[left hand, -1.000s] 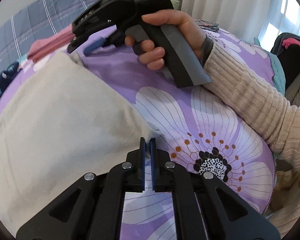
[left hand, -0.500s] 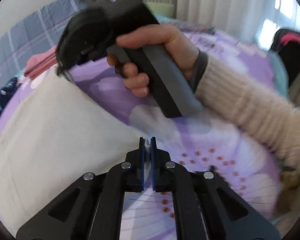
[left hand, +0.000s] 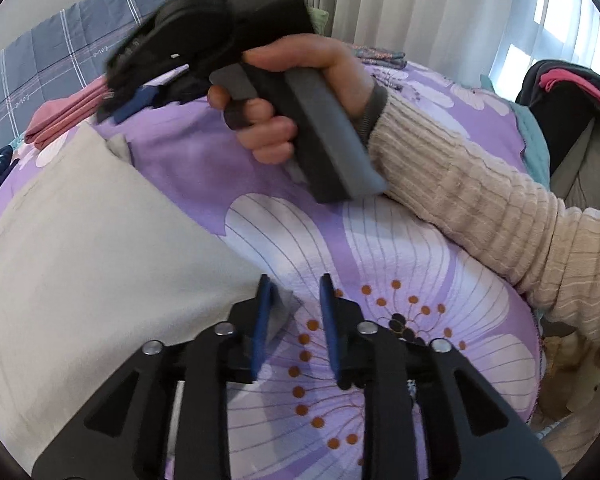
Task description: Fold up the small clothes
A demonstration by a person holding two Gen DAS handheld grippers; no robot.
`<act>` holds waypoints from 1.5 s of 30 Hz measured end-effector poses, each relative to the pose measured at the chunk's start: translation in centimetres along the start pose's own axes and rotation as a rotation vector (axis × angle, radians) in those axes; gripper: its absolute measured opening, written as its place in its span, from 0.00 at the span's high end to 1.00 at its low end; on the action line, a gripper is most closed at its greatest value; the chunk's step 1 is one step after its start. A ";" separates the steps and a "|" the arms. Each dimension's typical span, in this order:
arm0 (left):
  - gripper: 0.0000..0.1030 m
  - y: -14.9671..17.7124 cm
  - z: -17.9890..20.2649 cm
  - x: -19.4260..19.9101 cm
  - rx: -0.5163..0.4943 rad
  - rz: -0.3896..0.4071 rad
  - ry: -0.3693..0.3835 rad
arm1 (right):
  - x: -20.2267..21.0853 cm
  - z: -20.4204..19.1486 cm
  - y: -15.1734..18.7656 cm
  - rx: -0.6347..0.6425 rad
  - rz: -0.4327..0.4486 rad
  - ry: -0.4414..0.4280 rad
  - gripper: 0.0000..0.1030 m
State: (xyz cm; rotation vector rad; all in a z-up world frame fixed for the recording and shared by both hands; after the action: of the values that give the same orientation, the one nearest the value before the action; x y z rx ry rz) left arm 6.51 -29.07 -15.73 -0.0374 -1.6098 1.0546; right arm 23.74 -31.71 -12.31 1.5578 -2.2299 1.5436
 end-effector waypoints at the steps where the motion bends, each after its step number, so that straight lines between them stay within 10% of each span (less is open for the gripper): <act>1: 0.70 -0.1 0.2 0.1 0.008 0.008 0.000 | -0.4 -1.6 0.6 0.079 -0.028 0.014 0.70; 4: 0.66 0.5 -0.1 1.9 0.022 0.044 -0.033 | -4.8 -1.4 3.1 0.234 -0.159 0.245 0.68; 11: 0.54 6.4 -6.3 10.0 0.173 0.107 -0.247 | -3.0 -1.9 3.1 0.148 -0.165 0.331 0.76; 14: 0.54 10.7 -10.9 14.7 0.319 0.133 -0.364 | -0.3 -3.8 4.0 0.216 -0.158 0.472 0.54; 21: 0.59 21.4 -19.9 25.5 0.634 0.176 -0.633 | -0.3 -20.8 9.0 0.606 -0.127 0.362 0.49; 23: 0.83 24.0 -21.6 28.0 0.705 0.190 -0.685 | -2.5 -25.7 11.1 0.721 -0.141 0.280 0.47; 29: 0.93 29.4 -22.8 32.2 0.808 0.271 -0.726 | -11.3 -37.5 18.6 1.013 -0.176 0.145 0.46; 45: 0.74 33.4 -26.5 34.5 0.877 0.416 -0.659 | -23.4 -41.0 20.6 1.201 -0.081 0.545 0.47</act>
State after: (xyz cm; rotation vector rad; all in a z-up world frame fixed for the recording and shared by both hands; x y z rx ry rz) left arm -0.75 25.17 -11.93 0.6447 -1.5819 2.1900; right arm 1.05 14.20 -17.35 0.9854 -0.8804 3.0109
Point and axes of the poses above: each gripper's, at about its wrist camera, not at the fingertips, and x roughly against the way its jaws point, z to its right, y to its underside, the point moved 7 cm from there along -x, roughly the way its jaws point, and after that the axes turned 1 degree about y, right-handed, at the moved point
